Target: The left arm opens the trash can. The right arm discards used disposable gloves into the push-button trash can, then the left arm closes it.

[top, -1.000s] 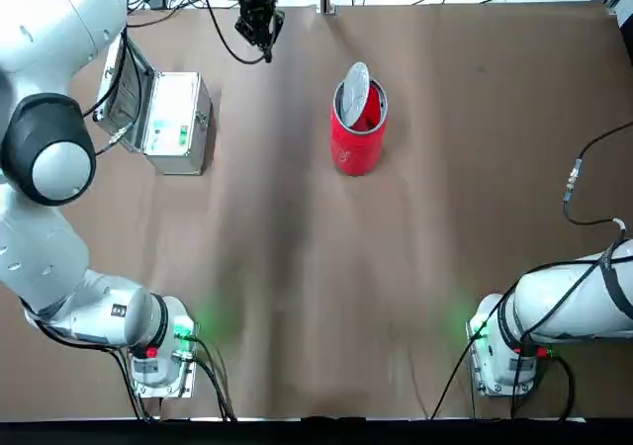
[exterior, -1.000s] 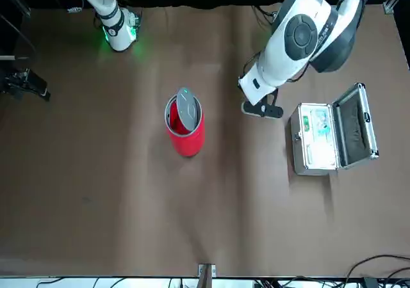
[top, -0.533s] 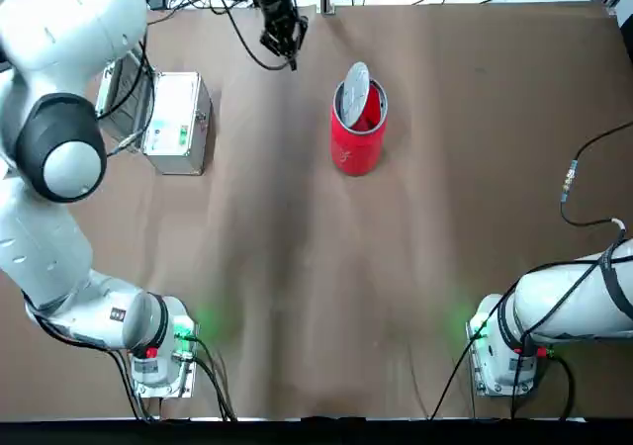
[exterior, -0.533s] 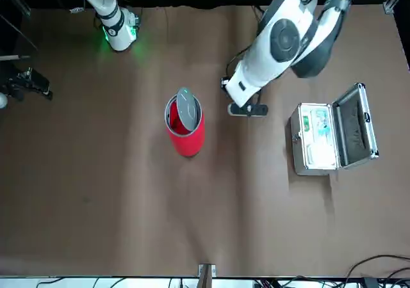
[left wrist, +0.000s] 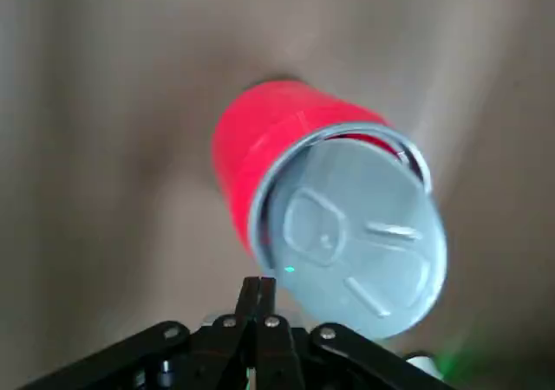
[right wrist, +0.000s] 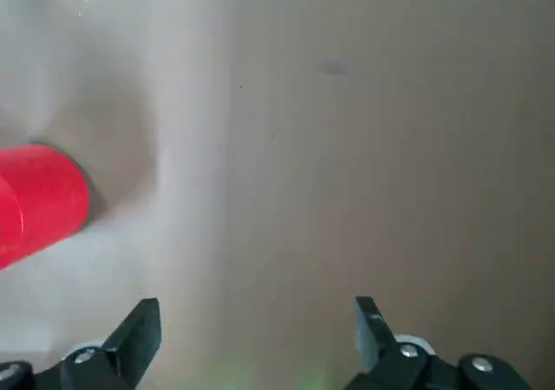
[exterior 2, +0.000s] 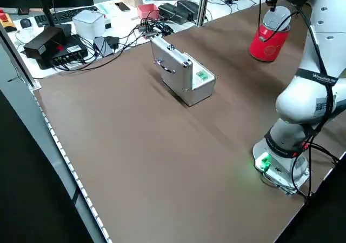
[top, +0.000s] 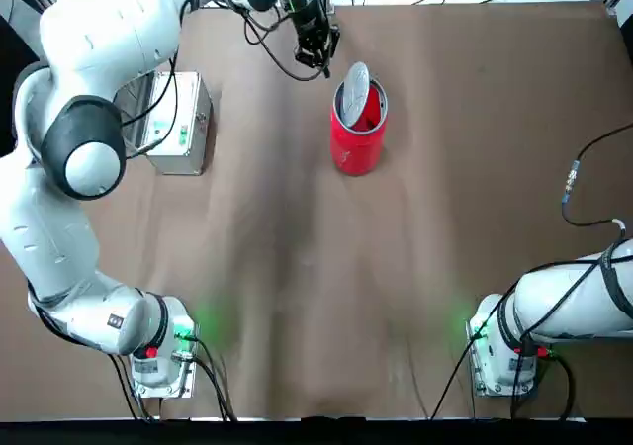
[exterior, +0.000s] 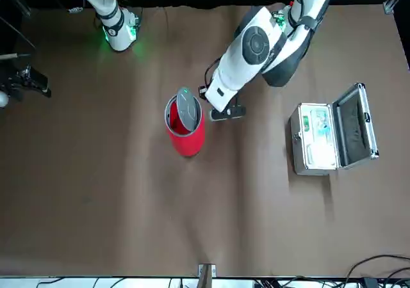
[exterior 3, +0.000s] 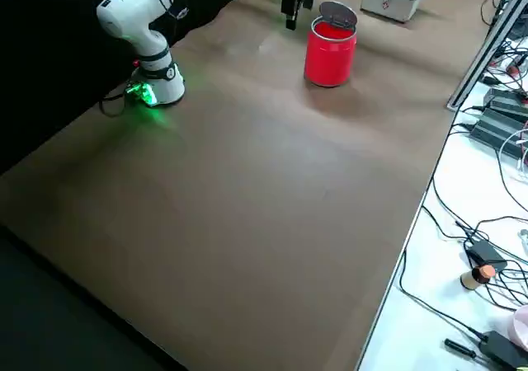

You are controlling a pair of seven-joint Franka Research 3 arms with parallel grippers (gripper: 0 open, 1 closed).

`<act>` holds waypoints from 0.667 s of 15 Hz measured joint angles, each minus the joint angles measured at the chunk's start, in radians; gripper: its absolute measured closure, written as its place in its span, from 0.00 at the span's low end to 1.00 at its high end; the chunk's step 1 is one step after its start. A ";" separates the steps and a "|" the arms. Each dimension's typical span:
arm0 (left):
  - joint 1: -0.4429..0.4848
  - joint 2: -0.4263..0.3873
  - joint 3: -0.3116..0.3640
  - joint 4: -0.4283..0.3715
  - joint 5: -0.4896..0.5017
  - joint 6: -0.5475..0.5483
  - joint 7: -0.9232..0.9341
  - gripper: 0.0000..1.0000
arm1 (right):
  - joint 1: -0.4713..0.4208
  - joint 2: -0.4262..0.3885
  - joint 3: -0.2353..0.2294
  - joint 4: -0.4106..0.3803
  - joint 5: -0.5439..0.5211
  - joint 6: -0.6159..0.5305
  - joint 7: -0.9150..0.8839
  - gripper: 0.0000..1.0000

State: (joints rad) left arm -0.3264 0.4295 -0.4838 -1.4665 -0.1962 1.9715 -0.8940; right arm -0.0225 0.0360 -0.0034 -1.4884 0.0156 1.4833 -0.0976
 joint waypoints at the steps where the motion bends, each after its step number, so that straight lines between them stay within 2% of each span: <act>1: -0.011 0.007 0.000 0.001 0.000 0.027 -0.022 0.99 | -0.003 0.000 -0.001 0.000 0.000 0.007 0.000 0.01; 2: -0.030 0.020 0.000 0.014 0.000 0.063 -0.062 0.99 | -0.008 0.000 -0.001 0.001 0.000 0.026 -0.002 0.01; 6: -0.047 0.041 0.001 0.054 0.000 0.071 -0.105 0.99 | -0.011 -0.002 -0.002 0.002 -0.001 0.047 -0.004 0.01; 10: -0.073 0.057 0.000 0.071 0.000 0.134 -0.133 0.99 | -0.017 -0.002 -0.003 0.002 -0.001 0.079 -0.004 0.01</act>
State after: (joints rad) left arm -0.3996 0.4868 -0.4835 -1.3958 -0.1963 2.1054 -1.0271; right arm -0.0394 0.0337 -0.0068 -1.4860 0.0149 1.5620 -0.1015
